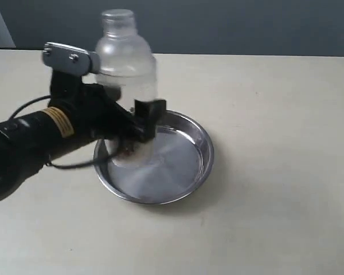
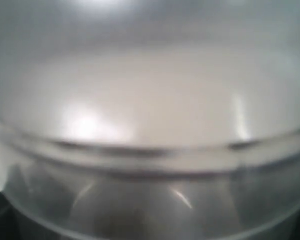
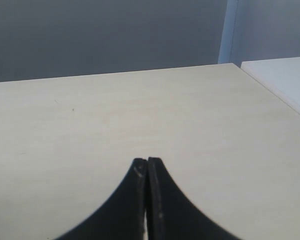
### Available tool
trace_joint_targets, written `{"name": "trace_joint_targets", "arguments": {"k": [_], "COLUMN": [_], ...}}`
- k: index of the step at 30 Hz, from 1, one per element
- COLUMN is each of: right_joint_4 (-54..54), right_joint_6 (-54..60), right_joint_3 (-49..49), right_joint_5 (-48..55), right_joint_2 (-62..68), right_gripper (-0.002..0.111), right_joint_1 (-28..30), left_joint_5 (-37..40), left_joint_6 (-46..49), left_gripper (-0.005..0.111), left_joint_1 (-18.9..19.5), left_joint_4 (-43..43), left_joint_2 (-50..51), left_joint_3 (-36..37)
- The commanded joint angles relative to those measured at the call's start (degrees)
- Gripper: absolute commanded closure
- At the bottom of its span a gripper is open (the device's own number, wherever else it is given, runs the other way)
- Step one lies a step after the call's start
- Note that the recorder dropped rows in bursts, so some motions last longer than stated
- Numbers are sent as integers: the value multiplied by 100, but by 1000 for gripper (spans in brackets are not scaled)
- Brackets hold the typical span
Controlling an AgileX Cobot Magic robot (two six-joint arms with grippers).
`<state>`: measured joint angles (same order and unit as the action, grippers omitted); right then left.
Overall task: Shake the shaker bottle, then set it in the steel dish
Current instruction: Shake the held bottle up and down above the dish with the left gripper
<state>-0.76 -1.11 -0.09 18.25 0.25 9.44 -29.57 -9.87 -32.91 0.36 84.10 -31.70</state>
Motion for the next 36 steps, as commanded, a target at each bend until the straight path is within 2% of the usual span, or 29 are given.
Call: {"name": "trace_joint_targets", "arguments": {"k": [1,2,4,5,6,7,8,9,10,11,12,13,15,16,17,18,19,20,22,23,24,26,27,29,30,32,33,34,36], "right_joint_4": [0,0,0,0,0,0,0,0,0,0,0,0,0,0,26,26,26,26,26,26,26,26,26,26,26,26,26,26,26], "right_joint_6": [-4,-4,-4,-4,-4,-4,-4,-4,-4,-4,-4,-4,-4,-4,-4,-4,-4,-4,-4,-4,-4,-4,-4,-4,-4,-4,-4,-4,-4], "right_joint_3": [9,9,9,9,9,9,9,9,9,9,9,9,9,9,9,9,9,9,9,9,9,9,9,9,9,9,9,9,9], "right_joint_5": [-65,-65,-65,-65,-65,-65,-65,-65,-65,-65,-65,-65,-65,-65,-65,-65,-65,-65,-65,-65,-65,-65,-65,-65,-65,-65,-65,-65,-65], "right_joint_2": [-25,-25,-25,-25,-25,-25,-25,-25,-25,-25,-25,-25,-25,-25,-25,-25,-25,-25,-25,-25,-25,-25,-25,-25,-25,-25,-25,-25,-25], "right_gripper": [109,109,109,109,109,109,109,109,109,109,109,109,109,109,109,109,109,109,109,109,109,109,109,109,109,109,109,109,109], "right_joint_1": [-28,-28,-28,-28,-28,-28,-28,-28,-28,-28,-28,-28,-28,-28,-24,-24,-24,-24,-24,-24,-24,-24,-24,-24,-24,-24,-24,-24,-24], "left_joint_5": [-156,-363,-191,35,169,64,-149,-181,-78,64,159,110,-397,-430,-199,107,252,344,142,-35,-15,276,253,-35,-37,225,287,309,104], "left_joint_6": [-35,-8,317,169,221,390,342,410,434,209,60,369,915,752,560,126,-305,-482,236,275,499,619,578,495,391,235,-256,-589,-323], "left_gripper": [106,106,106,106,106,106,106,106,106,106,106,106,106,106,106,106,106,106,106,106,106,106,106,106,106,106,106,106,106], "left_joint_1": [-2,-30,-240,-288,-212,-34,37,-79,-236,-351,-387,-266,19,4,-121,-329,-498,-515,-177,-140,-230,-413,-352,-95,-154,-487,-598,-643,-598], "left_joint_4": [-1044,-1667,1394,1919,817,-962,-1896,-1214,665,1942,2041,687,-2895,-2838,-1495,881,2505,2439,-878,-1977,-1551,1194,710,-2229,-2155,1078,1787,1727,655], "left_joint_2": [83,148,121,120,162,238,309,326,308,248,237,269,423,423,371,281,222,210,326,399,394,298,311,470,471,382,381,452,662], "left_joint_3": [-136,-106,-117,-144,-145,-89,-50,-50,-63,-93,-134,-132,-90,-105,-164,-250,-300,-330,-312,-316,-316,-316,-316,-316,-316,-316,-316,-304,-243]}}
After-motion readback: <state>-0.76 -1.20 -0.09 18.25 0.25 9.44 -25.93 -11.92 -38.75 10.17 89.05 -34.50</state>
